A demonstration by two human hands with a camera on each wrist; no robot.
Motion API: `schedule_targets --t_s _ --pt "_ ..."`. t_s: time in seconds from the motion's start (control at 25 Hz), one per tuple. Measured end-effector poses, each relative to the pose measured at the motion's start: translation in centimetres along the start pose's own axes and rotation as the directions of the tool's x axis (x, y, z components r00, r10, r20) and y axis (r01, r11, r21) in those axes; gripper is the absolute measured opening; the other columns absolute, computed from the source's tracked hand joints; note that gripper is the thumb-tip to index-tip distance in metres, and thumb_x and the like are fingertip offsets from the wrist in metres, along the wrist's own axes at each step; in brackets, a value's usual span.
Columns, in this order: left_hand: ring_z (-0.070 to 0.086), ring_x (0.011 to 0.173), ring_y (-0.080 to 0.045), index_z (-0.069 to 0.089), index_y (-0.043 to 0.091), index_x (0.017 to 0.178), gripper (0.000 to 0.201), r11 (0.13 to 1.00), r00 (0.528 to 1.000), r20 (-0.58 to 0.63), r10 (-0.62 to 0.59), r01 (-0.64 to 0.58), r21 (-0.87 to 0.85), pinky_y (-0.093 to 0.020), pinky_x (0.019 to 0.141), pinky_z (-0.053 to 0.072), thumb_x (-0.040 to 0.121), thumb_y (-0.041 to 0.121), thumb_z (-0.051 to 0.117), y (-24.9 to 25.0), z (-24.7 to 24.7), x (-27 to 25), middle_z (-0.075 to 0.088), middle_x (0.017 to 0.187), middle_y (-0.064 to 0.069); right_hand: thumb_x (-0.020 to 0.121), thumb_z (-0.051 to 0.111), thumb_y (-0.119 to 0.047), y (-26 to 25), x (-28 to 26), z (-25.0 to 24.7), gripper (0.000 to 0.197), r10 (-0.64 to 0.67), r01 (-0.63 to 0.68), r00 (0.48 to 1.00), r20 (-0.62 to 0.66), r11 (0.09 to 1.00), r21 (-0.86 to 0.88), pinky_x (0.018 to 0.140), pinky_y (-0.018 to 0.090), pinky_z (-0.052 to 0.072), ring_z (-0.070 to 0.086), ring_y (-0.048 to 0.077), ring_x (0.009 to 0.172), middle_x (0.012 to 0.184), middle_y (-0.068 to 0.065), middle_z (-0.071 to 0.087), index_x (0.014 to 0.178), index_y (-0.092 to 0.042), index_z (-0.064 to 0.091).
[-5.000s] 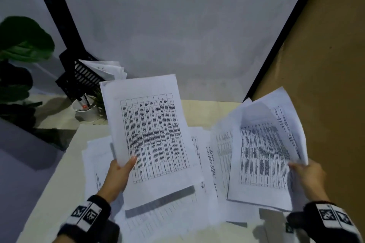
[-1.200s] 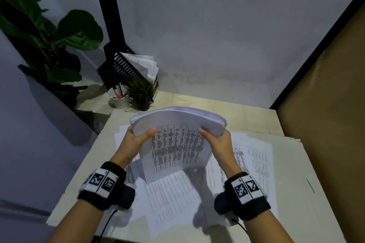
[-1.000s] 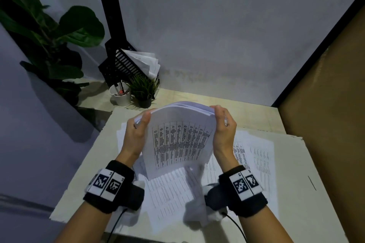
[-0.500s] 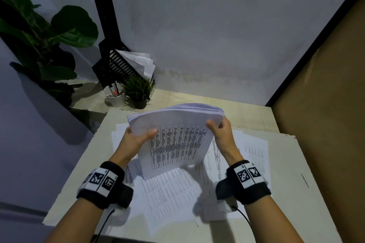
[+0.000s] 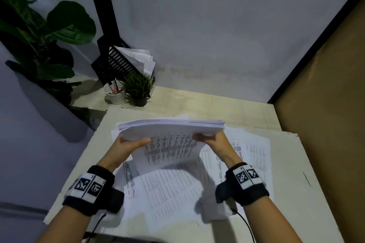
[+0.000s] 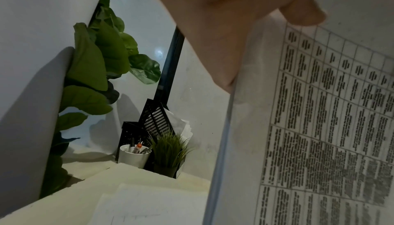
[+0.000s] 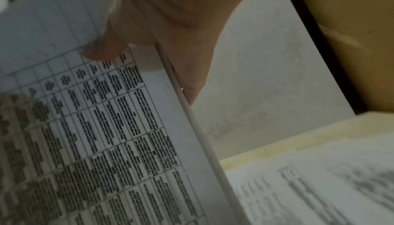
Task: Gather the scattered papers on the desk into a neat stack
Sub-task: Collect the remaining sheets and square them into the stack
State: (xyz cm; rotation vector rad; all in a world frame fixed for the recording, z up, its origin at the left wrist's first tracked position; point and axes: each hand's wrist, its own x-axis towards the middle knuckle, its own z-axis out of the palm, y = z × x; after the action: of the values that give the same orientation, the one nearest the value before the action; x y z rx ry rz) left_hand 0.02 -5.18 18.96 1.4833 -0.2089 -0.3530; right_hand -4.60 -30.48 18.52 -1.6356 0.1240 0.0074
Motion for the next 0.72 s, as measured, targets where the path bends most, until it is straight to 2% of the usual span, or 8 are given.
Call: schedule_targets --t_s 0.08,0.2,0.28,0.36,0.4,0.52,0.6,0.72 --pt "0.068 0.074 -0.004 0.063 0.023 0.083 0.081 0.999 0.997 -0.077 -0.030 0.032 0.023 -0.014 0.059 0.054 0.013 0.058 0.083 0.1 -0.1 0.1 0.073 0.067 0.015 0.059 0.082 -0.010 -0.5 0.6 0.5 0.041 -0.002 0.002 0.999 -0.037 1.000 0.016 0.070 0.019 0.052 0.066 -0.002 0.076 0.083 -0.004 0.068 0.095 -0.018 0.062" --pt "0.065 0.083 -0.011 0.065 0.027 0.083 0.071 1.000 0.986 -0.166 0.016 -0.011 0.028 -0.022 0.067 0.052 0.021 0.058 0.081 1.1 -1.1 -0.2 0.073 0.073 0.011 0.070 0.072 0.005 -2.2 0.9 0.5 0.037 -0.072 0.073 0.997 -0.027 0.996 0.047 0.069 0.018 0.055 0.066 -0.003 0.073 0.082 -0.007 0.068 0.089 -0.025 0.062" --pt "0.066 0.084 -0.003 0.071 0.033 0.083 0.055 0.996 0.995 -0.070 0.066 -0.061 0.062 -0.016 0.068 0.053 0.033 0.053 0.081 1.5 -1.5 -0.9 0.073 0.082 0.014 0.068 0.074 0.002 -2.0 0.8 0.3 0.036 -0.076 0.074 0.997 0.017 0.993 0.094 0.068 0.018 0.055 0.067 -0.001 0.075 0.078 -0.011 0.071 0.094 -0.021 0.064" --pt "0.066 0.081 0.004 0.072 0.030 0.084 0.056 0.997 0.999 -0.017 0.039 -0.038 0.067 -0.013 0.070 0.052 0.034 0.054 0.084 0.6 -1.3 -1.2 0.073 0.083 0.020 0.060 0.078 -0.012 -1.0 0.5 0.4 0.041 -0.021 0.015 0.998 0.064 0.995 0.097 0.071 0.019 0.054 0.068 0.001 0.081 0.081 -0.015 0.073 0.097 -0.021 0.064" --pt "0.066 0.077 0.001 0.071 0.026 0.082 0.057 0.999 0.998 -0.058 -0.024 0.027 0.045 -0.017 0.074 0.053 0.033 0.051 0.087 -0.2 -1.3 -1.0 0.074 0.076 0.020 0.059 0.079 -0.015 -0.4 0.5 0.7 0.042 0.020 -0.025 0.996 0.086 0.998 0.064 0.074 0.019 0.054 0.068 0.003 0.084 0.084 -0.013 0.074 0.097 -0.024 0.063" --pt "0.065 0.077 -0.009 0.064 0.021 0.084 0.033 0.987 0.975 -0.160 -0.154 0.158 0.014 -0.041 0.095 0.048 0.057 0.029 0.083 -1.5 -1.1 -0.4 0.073 0.066 0.018 0.070 0.074 0.000 0.5 0.2 1.8 0.038 0.069 -0.071 0.994 0.079 0.997 0.022 0.070 0.015 0.053 0.064 0.005 0.086 0.090 -0.006 0.067 0.092 -0.028 0.058" --pt "0.067 0.078 -0.010 0.063 0.021 0.090 0.043 0.992 0.977 -0.179 -0.116 0.124 0.029 -0.046 0.093 0.048 0.054 0.037 0.080 -1.1 -1.3 -0.3 0.074 0.074 0.010 0.072 0.072 0.002 0.2 -0.1 2.2 0.038 0.038 -0.039 0.998 0.042 0.999 0.033 0.069 0.016 0.054 0.065 0.003 0.081 0.087 -0.007 0.067 0.089 -0.029 0.059" --pt "0.069 0.086 -0.011 0.063 0.020 0.098 0.074 0.998 0.983 -0.173 -0.059 0.061 0.006 -0.039 0.085 0.053 0.038 0.059 0.082 -0.9 -1.3 -0.7 0.074 0.088 0.006 0.076 0.069 -0.002 0.1 -0.5 2.7 0.032 -0.012 0.013 1.000 -0.022 0.999 0.050 0.070 0.018 0.055 0.066 -0.004 0.075 0.080 -0.012 0.069 0.086 -0.031 0.062"
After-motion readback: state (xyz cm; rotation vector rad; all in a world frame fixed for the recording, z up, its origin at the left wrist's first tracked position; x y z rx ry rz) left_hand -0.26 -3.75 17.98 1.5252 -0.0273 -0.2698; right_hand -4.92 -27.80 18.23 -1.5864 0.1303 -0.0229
